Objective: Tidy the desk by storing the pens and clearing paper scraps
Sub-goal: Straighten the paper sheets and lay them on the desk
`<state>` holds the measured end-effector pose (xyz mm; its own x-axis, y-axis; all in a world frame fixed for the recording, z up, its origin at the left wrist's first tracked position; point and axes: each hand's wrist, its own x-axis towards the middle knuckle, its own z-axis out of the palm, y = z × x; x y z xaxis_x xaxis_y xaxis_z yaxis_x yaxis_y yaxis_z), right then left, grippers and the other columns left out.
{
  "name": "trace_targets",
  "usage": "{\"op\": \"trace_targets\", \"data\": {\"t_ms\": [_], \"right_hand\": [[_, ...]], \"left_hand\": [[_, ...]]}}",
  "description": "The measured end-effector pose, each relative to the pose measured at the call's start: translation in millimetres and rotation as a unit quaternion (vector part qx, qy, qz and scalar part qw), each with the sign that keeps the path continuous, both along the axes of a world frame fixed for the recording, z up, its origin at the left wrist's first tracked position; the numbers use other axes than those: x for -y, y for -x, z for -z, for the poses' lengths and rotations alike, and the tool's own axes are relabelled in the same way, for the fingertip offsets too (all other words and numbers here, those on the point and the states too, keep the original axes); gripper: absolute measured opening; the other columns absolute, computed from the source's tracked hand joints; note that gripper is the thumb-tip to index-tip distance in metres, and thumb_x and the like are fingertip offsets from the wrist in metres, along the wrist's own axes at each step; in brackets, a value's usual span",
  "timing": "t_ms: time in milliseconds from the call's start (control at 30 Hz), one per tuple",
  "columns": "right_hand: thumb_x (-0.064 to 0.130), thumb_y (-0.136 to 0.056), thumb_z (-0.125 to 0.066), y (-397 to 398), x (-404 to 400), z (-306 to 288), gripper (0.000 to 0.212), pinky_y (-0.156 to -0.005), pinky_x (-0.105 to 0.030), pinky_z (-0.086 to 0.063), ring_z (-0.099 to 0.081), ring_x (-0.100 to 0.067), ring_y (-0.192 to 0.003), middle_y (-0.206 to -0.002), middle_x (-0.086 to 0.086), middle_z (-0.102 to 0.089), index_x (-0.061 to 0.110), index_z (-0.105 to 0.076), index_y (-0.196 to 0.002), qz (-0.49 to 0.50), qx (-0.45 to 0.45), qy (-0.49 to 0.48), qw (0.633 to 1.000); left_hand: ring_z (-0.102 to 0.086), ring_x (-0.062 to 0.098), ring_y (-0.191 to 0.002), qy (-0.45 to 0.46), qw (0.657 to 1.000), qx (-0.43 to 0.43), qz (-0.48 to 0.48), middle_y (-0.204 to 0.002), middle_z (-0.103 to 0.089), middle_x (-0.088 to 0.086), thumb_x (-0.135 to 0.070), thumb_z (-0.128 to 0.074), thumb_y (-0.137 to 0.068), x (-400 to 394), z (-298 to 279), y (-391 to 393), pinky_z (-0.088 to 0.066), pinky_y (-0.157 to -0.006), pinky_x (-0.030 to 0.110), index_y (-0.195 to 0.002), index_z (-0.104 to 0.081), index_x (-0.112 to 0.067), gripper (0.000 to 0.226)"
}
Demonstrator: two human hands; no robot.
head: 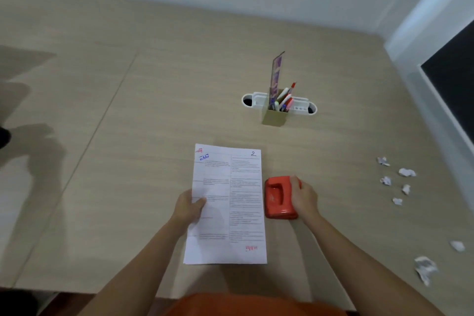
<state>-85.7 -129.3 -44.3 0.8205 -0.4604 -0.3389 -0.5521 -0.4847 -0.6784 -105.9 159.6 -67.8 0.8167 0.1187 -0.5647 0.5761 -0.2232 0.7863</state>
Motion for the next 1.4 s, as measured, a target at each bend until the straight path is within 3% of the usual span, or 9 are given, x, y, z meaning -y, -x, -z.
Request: {"op": "trace_targets", "data": {"t_ms": [100,233,400,533,700,833,1067,1200,1400], "right_hand": [[0.040,-0.098,-0.038,-3,-9,1,0.048,-0.078,-0.035,-0.045,-0.064,-0.034,-0.089,-0.090,-0.018,-0.071,0.007,-0.069,-0.084,-0.008,-0.003,-0.008,1.000],[0.042,-0.098,-0.037,-2,-18,3,0.042,-0.071,-0.029,-0.040,-0.059,-0.025,-0.078,-0.080,-0.006,-0.066,0.021,-0.063,-0.072,-0.023,-0.010,-0.018,1.000],[0.046,-0.097,-0.037,-2,-23,4,0.045,-0.078,-0.034,-0.051,-0.065,-0.025,-0.082,-0.087,-0.006,-0.069,0.018,-0.071,-0.089,-0.024,-0.010,-0.027,0.999],[0.045,-0.096,-0.036,0,-24,3,0.041,-0.065,-0.028,-0.049,-0.064,-0.019,-0.073,-0.077,0.001,-0.068,0.028,-0.066,-0.073,-0.034,-0.002,-0.022,0.999],[0.045,-0.096,-0.036,-2,-25,5,0.047,-0.082,-0.039,-0.054,-0.066,-0.026,-0.083,-0.087,-0.007,-0.072,0.015,-0.072,-0.088,-0.036,-0.001,-0.010,0.999],[0.039,-0.096,-0.038,-3,-25,5,0.043,-0.083,-0.039,-0.054,-0.066,-0.026,-0.084,-0.089,-0.009,-0.072,0.011,-0.070,-0.089,-0.037,-0.004,-0.015,0.999],[0.028,-0.094,-0.037,-13,-32,5,0.037,-0.071,-0.034,-0.041,-0.061,-0.036,-0.089,-0.081,-0.011,-0.063,0.001,-0.061,-0.084,-0.015,-0.001,0.034,0.999],[0.042,-0.095,-0.033,-10,-30,14,0.042,-0.087,-0.044,-0.044,-0.054,-0.038,-0.104,-0.105,-0.018,-0.064,0.009,-0.059,-0.099,-0.001,-0.021,0.124,0.992],[0.043,-0.095,-0.038,-9,-22,41,0.040,-0.109,-0.050,-0.026,-0.027,-0.032,-0.138,-0.149,-0.012,-0.036,0.023,-0.054,-0.126,0.021,-0.032,0.210,0.977]], "left_hand": [[-0.066,0.033,-0.107,-0.009,1.000,0.000,-0.003,-0.118,-0.070,0.018,-0.003,-0.057,-0.090,3,-2,0,-0.052,-0.098,0.048,-0.119,-0.065,0.000,0.030],[-0.065,0.032,-0.109,-0.022,1.000,-0.004,-0.002,-0.121,-0.068,0.016,-0.006,-0.055,-0.092,7,-6,-2,-0.053,-0.097,0.045,-0.123,-0.063,-0.002,0.032],[-0.063,0.032,-0.113,-0.047,0.999,-0.013,-0.002,-0.125,-0.066,0.014,-0.010,-0.054,-0.094,10,-8,-2,-0.051,-0.100,0.048,-0.127,-0.060,-0.003,0.035],[-0.064,0.032,-0.112,-0.053,0.998,-0.012,0.000,-0.124,-0.067,0.014,-0.011,-0.055,-0.093,10,-7,-2,-0.051,-0.099,0.049,-0.125,-0.061,-0.004,0.034],[-0.066,0.034,-0.106,-0.053,0.999,-0.008,0.004,-0.118,-0.070,0.015,-0.012,-0.055,-0.093,19,-8,-3,-0.055,-0.092,0.050,-0.123,-0.063,-0.005,0.032],[-0.066,0.034,-0.105,-0.053,0.999,-0.008,0.008,-0.118,-0.070,0.014,-0.012,-0.054,-0.093,19,-7,-4,-0.055,-0.092,0.050,-0.123,-0.062,-0.006,0.032],[-0.065,0.034,-0.108,-0.053,0.999,-0.006,0.011,-0.121,-0.068,0.014,-0.011,-0.053,-0.094,20,-5,-6,-0.054,-0.094,0.051,-0.125,-0.061,-0.005,0.033],[-0.066,0.032,-0.106,-0.043,0.999,-0.011,0.006,-0.120,-0.069,0.012,-0.011,-0.053,-0.094,19,-4,-6,-0.056,-0.092,0.049,-0.125,-0.061,-0.007,0.032],[-0.068,0.032,-0.102,-0.054,0.998,-0.012,0.005,-0.115,-0.071,0.011,-0.012,-0.054,-0.093,18,2,-7,-0.057,-0.089,0.047,-0.123,-0.063,-0.007,0.032]]}}
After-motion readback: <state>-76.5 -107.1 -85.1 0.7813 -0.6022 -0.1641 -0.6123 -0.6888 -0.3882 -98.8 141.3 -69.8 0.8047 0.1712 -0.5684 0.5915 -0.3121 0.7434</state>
